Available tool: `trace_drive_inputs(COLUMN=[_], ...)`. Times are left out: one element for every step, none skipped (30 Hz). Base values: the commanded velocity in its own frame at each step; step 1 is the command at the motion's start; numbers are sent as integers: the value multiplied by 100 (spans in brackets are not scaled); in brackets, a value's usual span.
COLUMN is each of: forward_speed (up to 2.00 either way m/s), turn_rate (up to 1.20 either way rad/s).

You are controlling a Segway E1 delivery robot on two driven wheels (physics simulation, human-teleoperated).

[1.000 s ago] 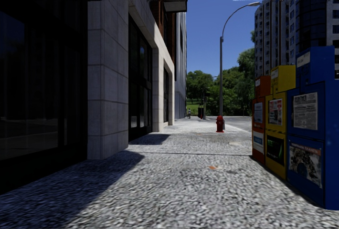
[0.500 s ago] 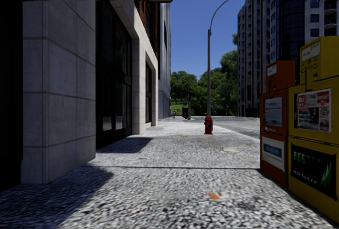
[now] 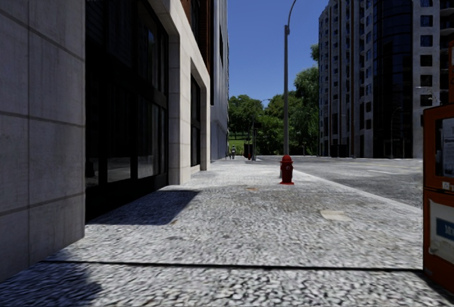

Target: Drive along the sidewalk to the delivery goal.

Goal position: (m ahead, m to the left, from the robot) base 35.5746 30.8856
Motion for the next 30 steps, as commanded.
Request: trace_drive_inputs(forward_speed=[200, 200, 200, 200, 200, 200, 200, 200, 200, 200, 200, 200, 200, 200, 200, 200, 200, 200, 200, 200, 200, 200, 200, 200, 200, 200, 200, 200, 200, 200], turn_rate=[0, 0, 0, 0, 0, 0, 0, 0, 0, 0, 0, 0, 0, 0, 0, 0, 0, 0, 0, 0, -2, -17, -21, -10, 0, 0, 0, 0, 0, 0])
